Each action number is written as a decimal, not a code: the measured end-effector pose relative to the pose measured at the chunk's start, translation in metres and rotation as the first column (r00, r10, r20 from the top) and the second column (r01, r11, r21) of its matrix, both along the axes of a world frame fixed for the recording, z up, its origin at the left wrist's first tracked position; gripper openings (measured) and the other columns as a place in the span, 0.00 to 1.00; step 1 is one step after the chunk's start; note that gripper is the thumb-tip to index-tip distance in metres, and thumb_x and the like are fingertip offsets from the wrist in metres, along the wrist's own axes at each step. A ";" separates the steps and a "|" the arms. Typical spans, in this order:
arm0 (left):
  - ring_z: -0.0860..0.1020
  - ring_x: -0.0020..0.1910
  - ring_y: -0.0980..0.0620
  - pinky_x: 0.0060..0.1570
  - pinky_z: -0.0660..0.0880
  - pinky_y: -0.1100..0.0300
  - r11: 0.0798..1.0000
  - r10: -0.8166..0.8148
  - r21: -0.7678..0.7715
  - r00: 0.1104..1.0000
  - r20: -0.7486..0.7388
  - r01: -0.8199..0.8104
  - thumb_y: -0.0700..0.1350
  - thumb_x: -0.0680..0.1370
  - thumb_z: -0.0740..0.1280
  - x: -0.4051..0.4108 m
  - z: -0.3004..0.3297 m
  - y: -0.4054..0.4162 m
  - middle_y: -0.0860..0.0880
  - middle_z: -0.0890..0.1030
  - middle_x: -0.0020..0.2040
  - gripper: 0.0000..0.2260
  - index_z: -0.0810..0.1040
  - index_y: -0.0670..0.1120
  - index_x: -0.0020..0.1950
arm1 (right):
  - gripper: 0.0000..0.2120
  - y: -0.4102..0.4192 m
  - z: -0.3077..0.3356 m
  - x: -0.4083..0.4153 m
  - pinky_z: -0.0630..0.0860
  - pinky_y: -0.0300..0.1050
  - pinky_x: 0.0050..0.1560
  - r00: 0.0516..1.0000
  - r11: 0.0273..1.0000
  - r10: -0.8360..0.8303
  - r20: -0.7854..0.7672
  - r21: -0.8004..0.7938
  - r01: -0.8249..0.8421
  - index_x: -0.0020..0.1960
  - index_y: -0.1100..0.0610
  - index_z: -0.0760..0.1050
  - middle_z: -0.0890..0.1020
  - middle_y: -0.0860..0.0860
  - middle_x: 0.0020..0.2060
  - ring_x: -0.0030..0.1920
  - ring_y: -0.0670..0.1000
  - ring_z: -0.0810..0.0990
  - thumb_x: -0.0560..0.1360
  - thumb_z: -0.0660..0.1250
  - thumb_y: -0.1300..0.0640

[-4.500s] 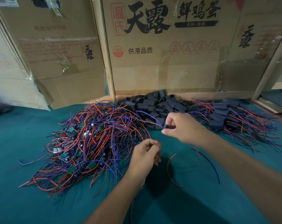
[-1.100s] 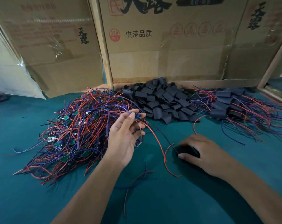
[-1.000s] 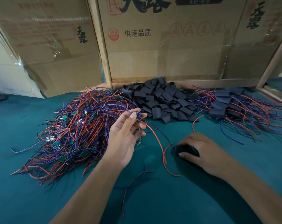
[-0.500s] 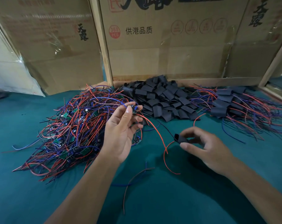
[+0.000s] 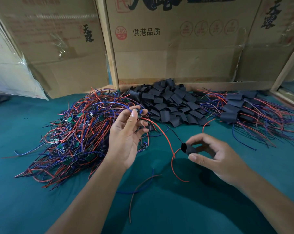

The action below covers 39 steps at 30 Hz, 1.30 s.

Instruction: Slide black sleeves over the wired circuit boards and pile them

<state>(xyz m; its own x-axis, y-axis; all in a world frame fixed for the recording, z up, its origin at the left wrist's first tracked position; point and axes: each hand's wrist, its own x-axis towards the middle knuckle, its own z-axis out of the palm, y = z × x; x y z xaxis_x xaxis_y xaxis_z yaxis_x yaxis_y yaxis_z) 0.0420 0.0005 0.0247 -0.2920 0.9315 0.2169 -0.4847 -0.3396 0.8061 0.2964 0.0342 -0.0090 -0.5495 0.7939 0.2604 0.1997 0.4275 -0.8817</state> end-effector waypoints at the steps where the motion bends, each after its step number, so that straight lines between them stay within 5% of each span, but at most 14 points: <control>1: 0.77 0.39 0.52 0.40 0.77 0.60 1.000 -0.002 0.001 1.000 0.004 0.002 0.46 0.78 0.66 0.000 0.000 0.000 0.45 0.83 0.52 0.09 0.77 0.44 0.56 | 0.20 -0.001 0.001 -0.001 0.75 0.37 0.54 1.000 1.000 -0.004 0.016 0.020 0.004 0.58 0.47 0.77 0.83 0.47 0.51 0.53 0.50 0.81 0.71 0.72 0.37; 6: 0.79 0.39 0.52 0.41 0.78 0.62 1.000 0.000 -0.006 0.998 0.058 0.001 0.45 0.78 0.67 -0.001 -0.002 0.001 0.44 0.84 0.51 0.06 0.79 0.45 0.53 | 0.14 -0.006 0.004 -0.005 0.72 0.33 0.54 0.997 0.997 0.004 0.073 0.080 -0.010 0.55 0.41 0.76 0.82 0.42 0.52 0.55 0.47 0.80 0.71 0.71 0.41; 30: 0.82 0.42 0.50 0.44 0.79 0.62 1.000 0.004 -0.024 0.997 0.075 -0.002 0.45 0.77 0.68 0.000 -0.001 0.001 0.43 0.83 0.50 0.04 0.77 0.46 0.50 | 0.12 -0.005 -0.003 -0.010 0.70 0.29 0.51 0.986 0.974 -0.064 0.156 0.225 0.027 0.53 0.42 0.75 0.81 0.39 0.51 0.54 0.44 0.79 0.72 0.69 0.41; 39: 0.82 0.42 0.50 0.45 0.79 0.61 1.000 0.005 -0.002 0.999 0.051 -0.005 0.44 0.77 0.67 0.001 -0.004 0.003 0.43 0.84 0.50 0.05 0.77 0.45 0.52 | 0.13 -0.006 -0.005 -0.013 0.75 0.38 0.52 0.998 0.989 -0.040 0.046 0.144 0.033 0.54 0.44 0.76 0.82 0.44 0.49 0.52 0.49 0.81 0.72 0.70 0.41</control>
<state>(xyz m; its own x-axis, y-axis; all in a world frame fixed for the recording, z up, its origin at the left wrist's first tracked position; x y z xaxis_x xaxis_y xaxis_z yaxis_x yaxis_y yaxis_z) 0.0427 0.0034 0.0210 -0.3075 0.9304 0.1996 -0.5237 -0.3406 0.7808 0.2830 0.0281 -0.0140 -0.5352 0.7704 0.3465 0.2584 0.5398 -0.8011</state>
